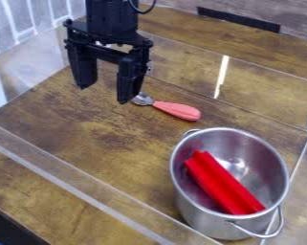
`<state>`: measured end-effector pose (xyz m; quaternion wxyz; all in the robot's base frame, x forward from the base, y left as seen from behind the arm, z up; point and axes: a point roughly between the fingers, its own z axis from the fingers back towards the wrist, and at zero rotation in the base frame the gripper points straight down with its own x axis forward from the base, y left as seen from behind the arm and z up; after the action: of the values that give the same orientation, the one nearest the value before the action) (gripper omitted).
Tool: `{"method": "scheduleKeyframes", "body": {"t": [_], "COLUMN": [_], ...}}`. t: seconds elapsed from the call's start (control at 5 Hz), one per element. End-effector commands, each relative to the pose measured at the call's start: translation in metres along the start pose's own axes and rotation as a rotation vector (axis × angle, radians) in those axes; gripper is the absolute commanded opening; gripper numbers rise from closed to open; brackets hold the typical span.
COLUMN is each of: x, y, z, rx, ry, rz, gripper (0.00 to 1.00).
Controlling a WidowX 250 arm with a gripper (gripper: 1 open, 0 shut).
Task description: Move the pink spoon to the right side of the table
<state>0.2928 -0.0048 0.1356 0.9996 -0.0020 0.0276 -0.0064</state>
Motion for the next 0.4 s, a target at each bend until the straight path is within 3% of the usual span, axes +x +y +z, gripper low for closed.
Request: {"method": "scheduleKeyframes", "body": {"t": [0.0, 0.2], "x": [-0.003, 0.0], "y": [-0.009, -0.038], "z": [-0.01, -0.009], "rx": [-0.005, -0.019], "ry": [0.036, 0.04], "rz": [0.07, 0.232], "gripper": [1.0, 1.0]}}
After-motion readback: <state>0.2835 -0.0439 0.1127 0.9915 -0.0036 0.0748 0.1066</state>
